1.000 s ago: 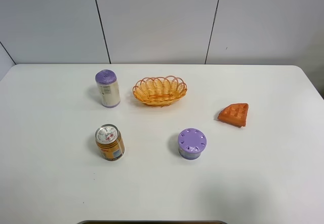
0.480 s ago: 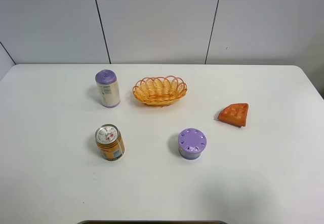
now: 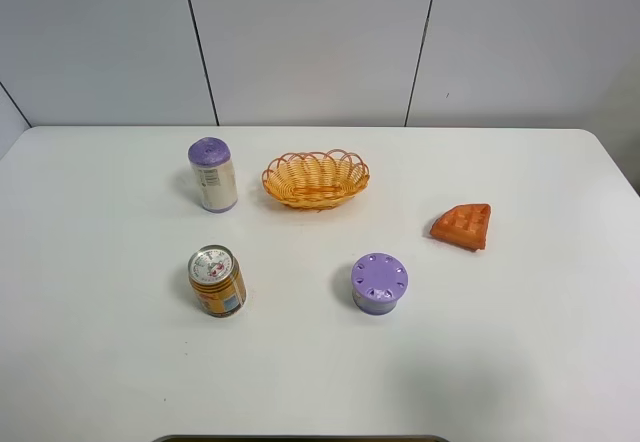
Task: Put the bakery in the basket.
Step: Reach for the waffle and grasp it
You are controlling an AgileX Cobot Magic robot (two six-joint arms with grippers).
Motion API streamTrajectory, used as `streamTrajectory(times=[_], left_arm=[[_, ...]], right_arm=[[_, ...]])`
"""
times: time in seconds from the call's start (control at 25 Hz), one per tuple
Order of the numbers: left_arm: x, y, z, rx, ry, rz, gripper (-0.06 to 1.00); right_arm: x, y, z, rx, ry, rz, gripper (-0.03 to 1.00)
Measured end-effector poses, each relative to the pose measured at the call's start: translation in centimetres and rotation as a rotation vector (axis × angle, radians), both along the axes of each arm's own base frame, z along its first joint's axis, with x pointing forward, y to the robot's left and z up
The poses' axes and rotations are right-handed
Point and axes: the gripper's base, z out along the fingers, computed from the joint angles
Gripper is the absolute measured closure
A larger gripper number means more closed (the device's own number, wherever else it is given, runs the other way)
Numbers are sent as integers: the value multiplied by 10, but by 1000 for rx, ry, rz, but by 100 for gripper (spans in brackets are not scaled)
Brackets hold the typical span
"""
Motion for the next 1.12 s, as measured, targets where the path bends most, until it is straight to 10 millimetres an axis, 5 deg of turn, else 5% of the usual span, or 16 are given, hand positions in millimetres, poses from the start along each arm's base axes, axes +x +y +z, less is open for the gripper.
streamTrajectory(times=[0.28, 0.52, 0.8, 1.12], left_arm=[[0, 0, 0, 0, 0, 0, -4], [0, 0, 0, 0, 0, 0, -4], [0, 0, 0, 0, 0, 0, -4], [0, 0, 0, 0, 0, 0, -4]], right_arm=[[42, 0, 50, -106, 87, 63, 3], [94, 2, 71, -225, 205, 155, 3], [157, 3, 68, -388, 364, 317, 3], [226, 8, 30, -565, 502, 578, 3]])
